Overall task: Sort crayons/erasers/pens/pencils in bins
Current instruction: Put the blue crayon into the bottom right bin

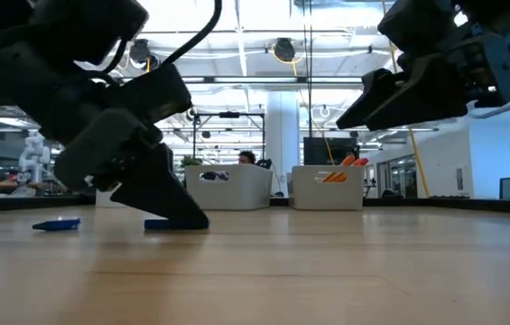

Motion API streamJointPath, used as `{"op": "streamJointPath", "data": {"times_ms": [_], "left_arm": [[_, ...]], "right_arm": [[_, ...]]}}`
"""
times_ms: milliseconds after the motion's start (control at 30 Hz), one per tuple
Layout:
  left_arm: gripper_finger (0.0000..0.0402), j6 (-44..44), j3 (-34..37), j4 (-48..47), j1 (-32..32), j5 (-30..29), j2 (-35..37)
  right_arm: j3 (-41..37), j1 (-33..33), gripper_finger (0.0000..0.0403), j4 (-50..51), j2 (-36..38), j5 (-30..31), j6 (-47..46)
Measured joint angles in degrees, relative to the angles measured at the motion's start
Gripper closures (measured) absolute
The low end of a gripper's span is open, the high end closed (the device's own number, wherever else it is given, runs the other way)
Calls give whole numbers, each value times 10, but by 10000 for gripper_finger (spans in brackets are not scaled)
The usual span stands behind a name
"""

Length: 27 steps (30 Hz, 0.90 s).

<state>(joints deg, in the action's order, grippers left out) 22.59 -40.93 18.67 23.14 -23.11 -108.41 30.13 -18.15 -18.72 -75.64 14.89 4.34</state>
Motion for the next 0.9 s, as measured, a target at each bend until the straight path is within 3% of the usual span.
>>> {"op": "streamJointPath", "data": {"times_ms": [267,400,500,633,767,900], "left_arm": [[372,1,-12,21,-14,-24,15],[377,-56,-17,175,-27,-74,46],[387,-123,-13,304,-33,-80,50],[379,-175,-17,455,-52,-44,51],[371,-202,-15,523,-67,-9,49],[383,-212,-38,560,-84,43,50]], "right_arm": [[0,0,112,-48,-1,3,-10],[0,0,112,-92,-16,19,-51],[0,0,112,-134,-46,45,-84],[-1,0,114,-271,-92,43,-92],[1,1,129,-415,-107,26,-100],[23,9,159,-423,-107,28,-94]]}}
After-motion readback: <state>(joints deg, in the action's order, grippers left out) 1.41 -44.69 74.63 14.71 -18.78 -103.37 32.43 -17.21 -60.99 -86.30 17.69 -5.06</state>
